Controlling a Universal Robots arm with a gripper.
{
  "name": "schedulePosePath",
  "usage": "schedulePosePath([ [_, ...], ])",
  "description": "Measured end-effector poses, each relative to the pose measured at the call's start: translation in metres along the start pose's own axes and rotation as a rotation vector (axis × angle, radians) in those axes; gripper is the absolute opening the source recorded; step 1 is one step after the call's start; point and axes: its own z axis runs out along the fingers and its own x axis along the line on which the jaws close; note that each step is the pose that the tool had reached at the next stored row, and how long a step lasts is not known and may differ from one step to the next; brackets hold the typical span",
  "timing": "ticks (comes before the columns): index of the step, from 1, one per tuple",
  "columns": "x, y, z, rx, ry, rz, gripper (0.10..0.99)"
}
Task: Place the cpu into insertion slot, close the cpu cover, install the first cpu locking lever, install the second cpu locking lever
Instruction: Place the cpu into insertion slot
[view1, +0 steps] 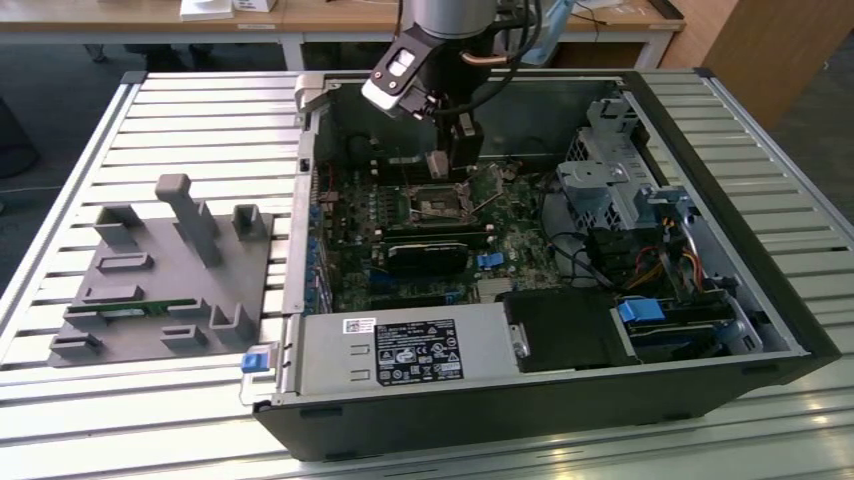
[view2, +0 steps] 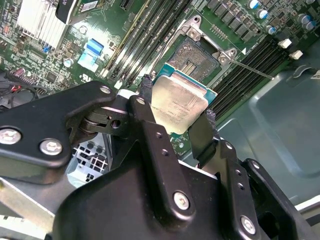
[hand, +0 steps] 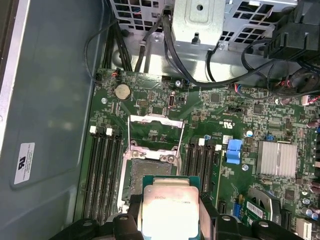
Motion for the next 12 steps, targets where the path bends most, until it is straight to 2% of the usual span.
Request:
schedulePosePath([
  [12, 0.0000, -0.0003, 0.0039, 0.000, -0.0021, 0.000, 0.537],
])
